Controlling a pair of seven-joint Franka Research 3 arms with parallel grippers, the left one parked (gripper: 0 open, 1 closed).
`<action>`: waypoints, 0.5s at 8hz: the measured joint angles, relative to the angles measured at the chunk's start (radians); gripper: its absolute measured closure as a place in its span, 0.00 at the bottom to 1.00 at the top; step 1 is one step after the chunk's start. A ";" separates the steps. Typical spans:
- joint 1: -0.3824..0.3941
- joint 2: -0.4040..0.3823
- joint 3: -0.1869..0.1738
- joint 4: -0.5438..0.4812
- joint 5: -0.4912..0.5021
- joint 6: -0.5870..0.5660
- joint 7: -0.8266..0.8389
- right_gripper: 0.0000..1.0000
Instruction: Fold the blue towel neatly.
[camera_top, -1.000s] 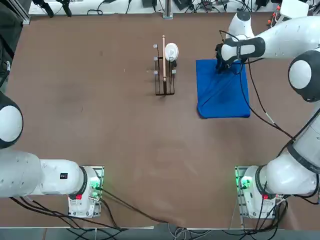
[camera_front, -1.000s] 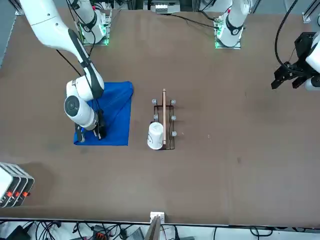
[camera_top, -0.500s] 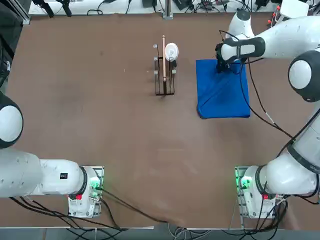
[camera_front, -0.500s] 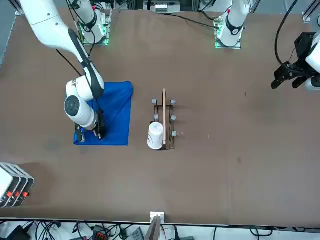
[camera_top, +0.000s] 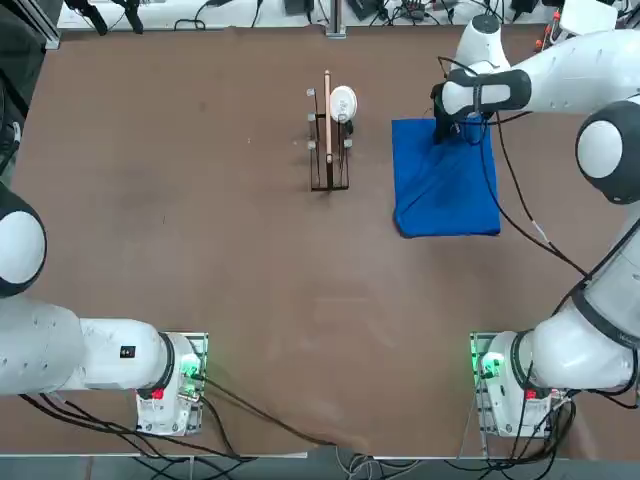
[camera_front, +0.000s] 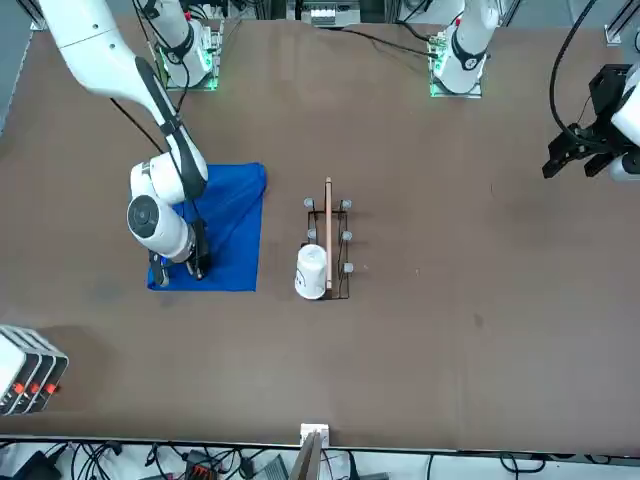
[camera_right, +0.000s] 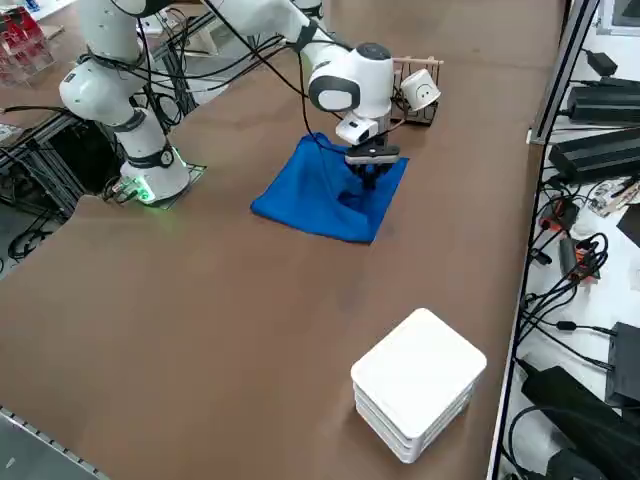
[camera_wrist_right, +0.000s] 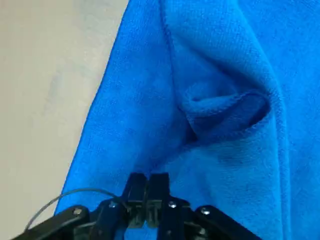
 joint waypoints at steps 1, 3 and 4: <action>0.000 0.000 0.000 0.000 0.000 0.000 0.000 0.98; 0.003 0.000 0.000 0.003 -0.005 0.000 0.000 0.98; 0.005 0.000 0.001 0.008 -0.010 -0.001 0.000 0.98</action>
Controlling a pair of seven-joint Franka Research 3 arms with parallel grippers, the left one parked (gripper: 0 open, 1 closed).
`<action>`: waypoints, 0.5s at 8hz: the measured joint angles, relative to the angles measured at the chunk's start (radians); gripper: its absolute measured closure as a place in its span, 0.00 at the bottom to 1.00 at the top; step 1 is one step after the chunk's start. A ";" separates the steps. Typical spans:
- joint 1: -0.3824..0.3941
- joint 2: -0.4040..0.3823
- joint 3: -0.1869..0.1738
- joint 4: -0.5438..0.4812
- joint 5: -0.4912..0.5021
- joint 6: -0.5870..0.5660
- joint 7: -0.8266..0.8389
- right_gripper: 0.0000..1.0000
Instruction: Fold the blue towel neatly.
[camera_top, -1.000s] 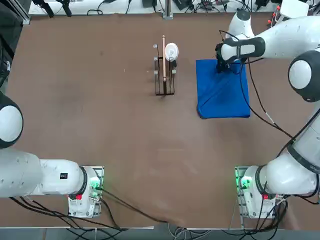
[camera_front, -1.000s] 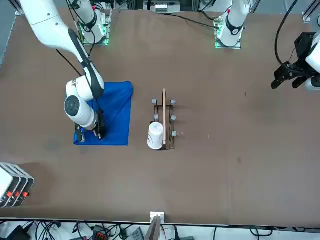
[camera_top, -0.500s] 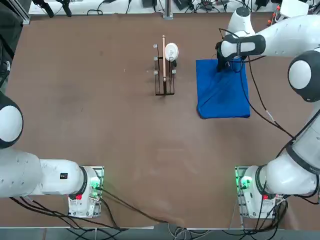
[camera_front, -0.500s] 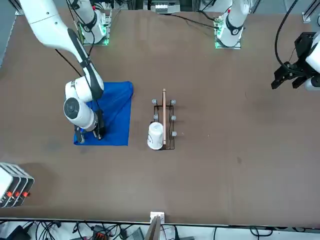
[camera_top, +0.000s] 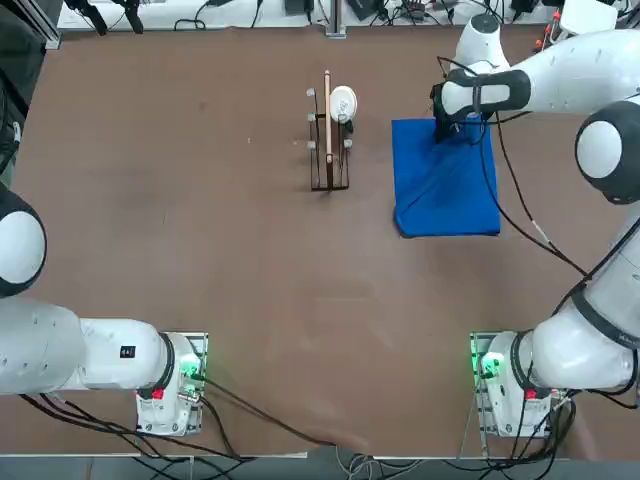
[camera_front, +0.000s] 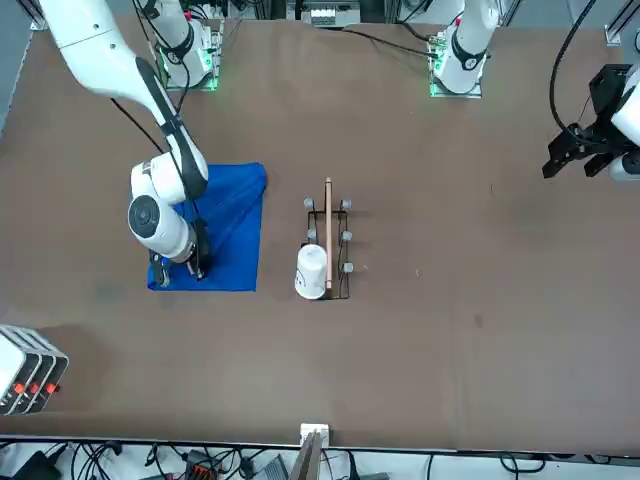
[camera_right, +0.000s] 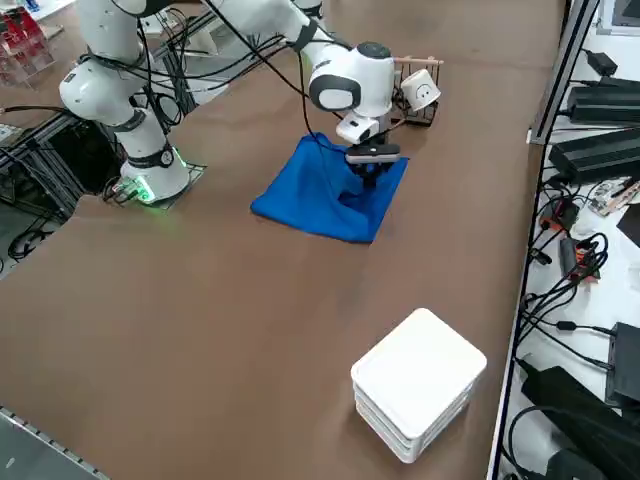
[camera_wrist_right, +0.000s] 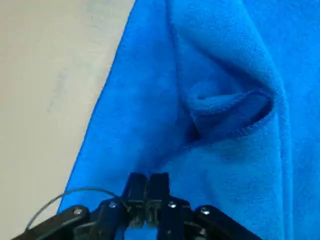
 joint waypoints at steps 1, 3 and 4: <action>0.002 0.000 0.002 0.011 -0.010 -0.006 -0.003 0.98; 0.014 0.000 0.006 0.039 -0.026 -0.018 -0.007 0.98; 0.025 0.000 0.008 0.057 -0.027 -0.023 -0.019 0.98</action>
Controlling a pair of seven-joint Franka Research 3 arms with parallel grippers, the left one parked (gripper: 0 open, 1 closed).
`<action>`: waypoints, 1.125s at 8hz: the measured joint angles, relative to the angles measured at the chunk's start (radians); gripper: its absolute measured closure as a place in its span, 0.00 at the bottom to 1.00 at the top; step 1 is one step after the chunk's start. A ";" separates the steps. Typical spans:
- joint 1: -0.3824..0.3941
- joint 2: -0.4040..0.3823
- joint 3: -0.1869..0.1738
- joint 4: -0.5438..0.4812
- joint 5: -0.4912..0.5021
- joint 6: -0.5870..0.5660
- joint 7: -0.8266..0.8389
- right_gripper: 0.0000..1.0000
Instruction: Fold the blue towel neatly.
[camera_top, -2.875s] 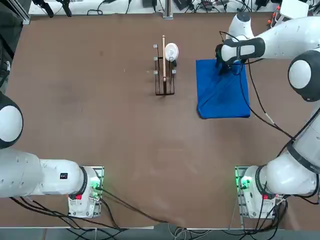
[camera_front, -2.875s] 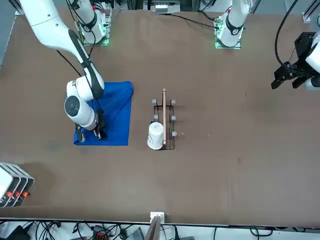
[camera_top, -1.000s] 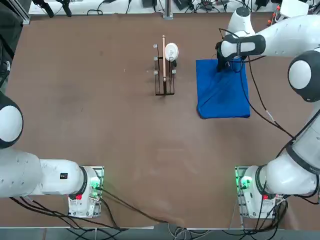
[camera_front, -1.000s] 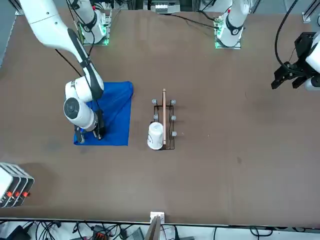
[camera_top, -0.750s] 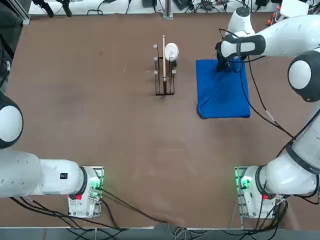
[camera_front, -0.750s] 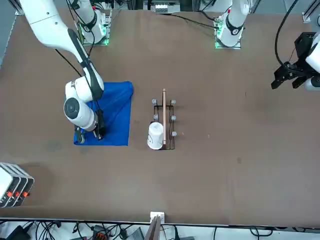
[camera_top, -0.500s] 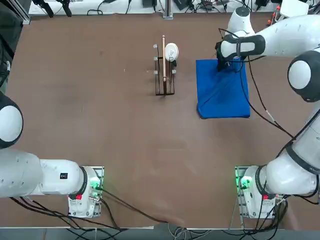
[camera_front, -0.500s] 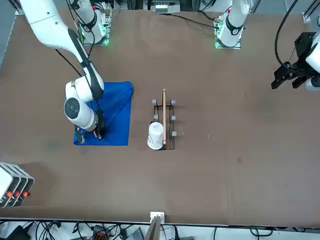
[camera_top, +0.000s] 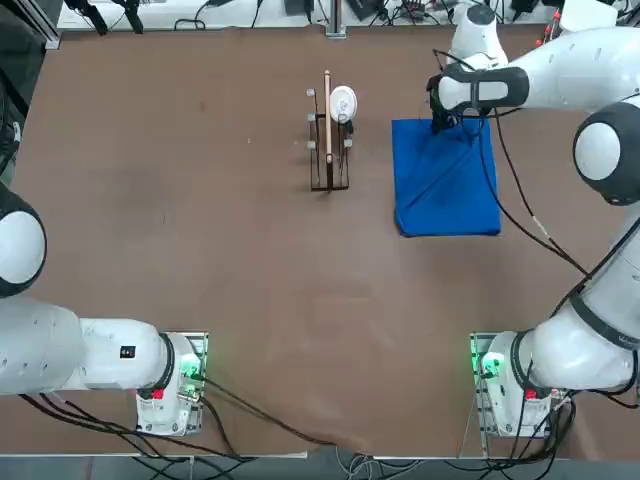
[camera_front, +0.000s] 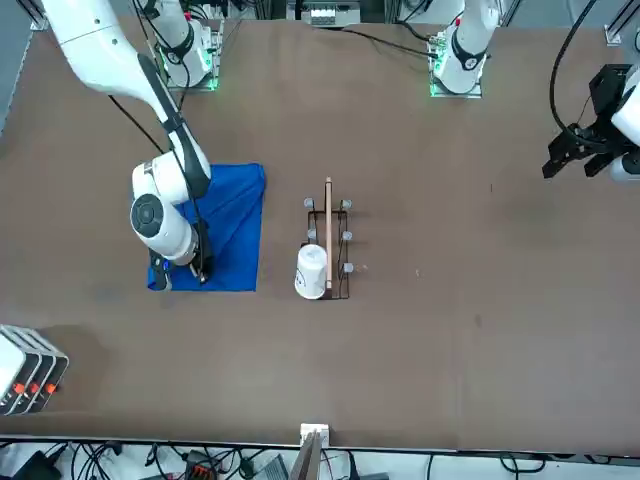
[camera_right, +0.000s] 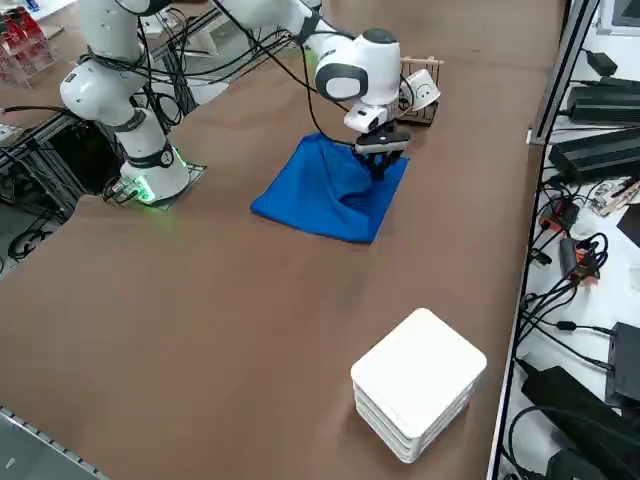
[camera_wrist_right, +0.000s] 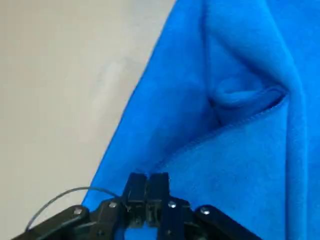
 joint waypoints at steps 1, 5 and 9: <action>0.012 0.000 0.001 0.020 0.000 -0.012 -0.019 0.98; 0.086 0.007 0.006 0.086 0.000 -0.033 -0.095 0.98; 0.154 0.046 0.006 0.132 0.000 -0.033 -0.160 0.98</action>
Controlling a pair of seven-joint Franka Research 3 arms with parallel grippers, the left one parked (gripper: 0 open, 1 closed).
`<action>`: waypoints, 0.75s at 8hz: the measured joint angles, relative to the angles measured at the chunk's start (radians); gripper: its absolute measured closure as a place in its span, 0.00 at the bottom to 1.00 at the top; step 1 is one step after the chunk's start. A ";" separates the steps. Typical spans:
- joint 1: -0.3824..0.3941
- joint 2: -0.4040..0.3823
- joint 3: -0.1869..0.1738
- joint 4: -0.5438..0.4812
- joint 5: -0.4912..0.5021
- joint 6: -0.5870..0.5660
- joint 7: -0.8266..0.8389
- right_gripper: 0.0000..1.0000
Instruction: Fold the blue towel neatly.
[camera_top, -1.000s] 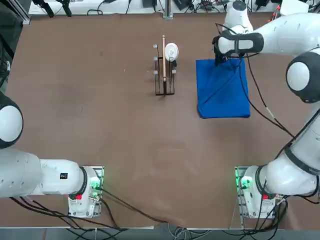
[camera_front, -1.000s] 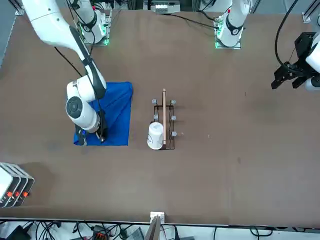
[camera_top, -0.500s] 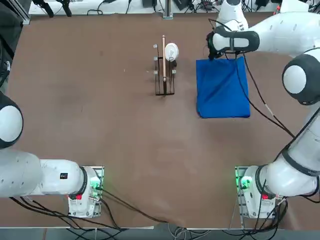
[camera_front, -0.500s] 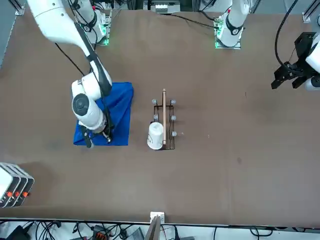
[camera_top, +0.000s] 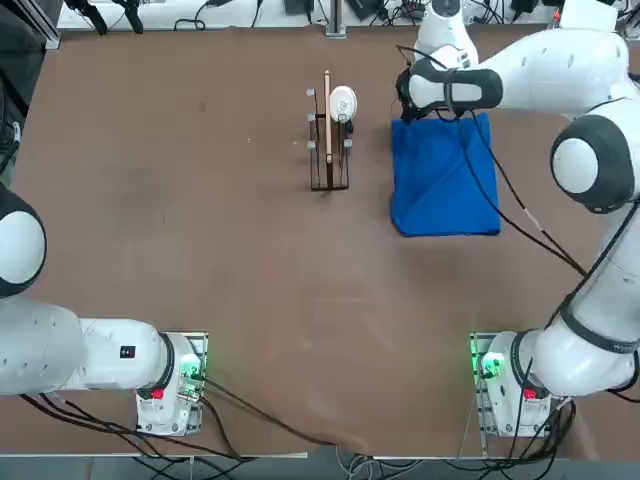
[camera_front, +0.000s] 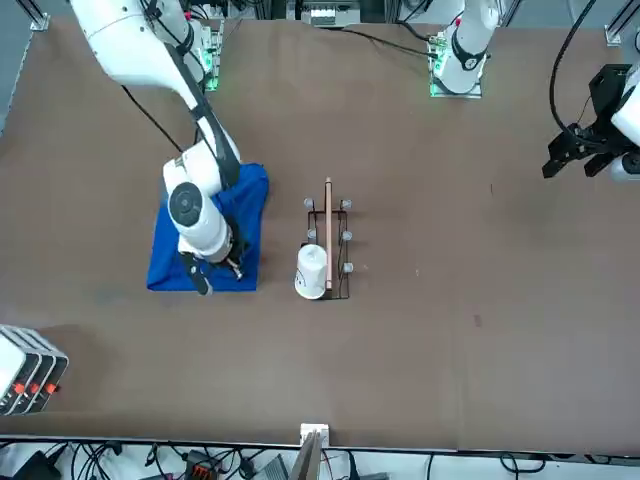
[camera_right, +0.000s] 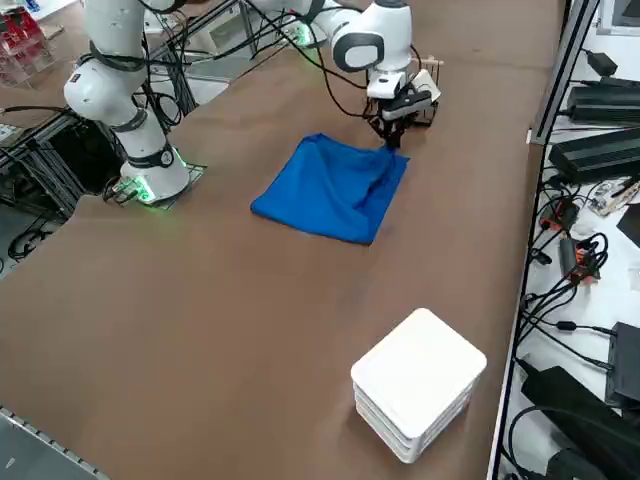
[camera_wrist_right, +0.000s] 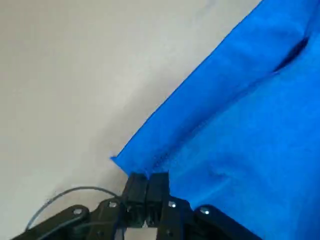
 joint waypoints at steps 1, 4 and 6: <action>0.010 0.009 0.000 0.012 0.000 0.000 -0.014 0.98; 0.018 0.024 0.000 0.048 0.000 0.000 -0.051 0.98; 0.024 0.045 0.000 0.089 0.000 0.000 -0.058 0.98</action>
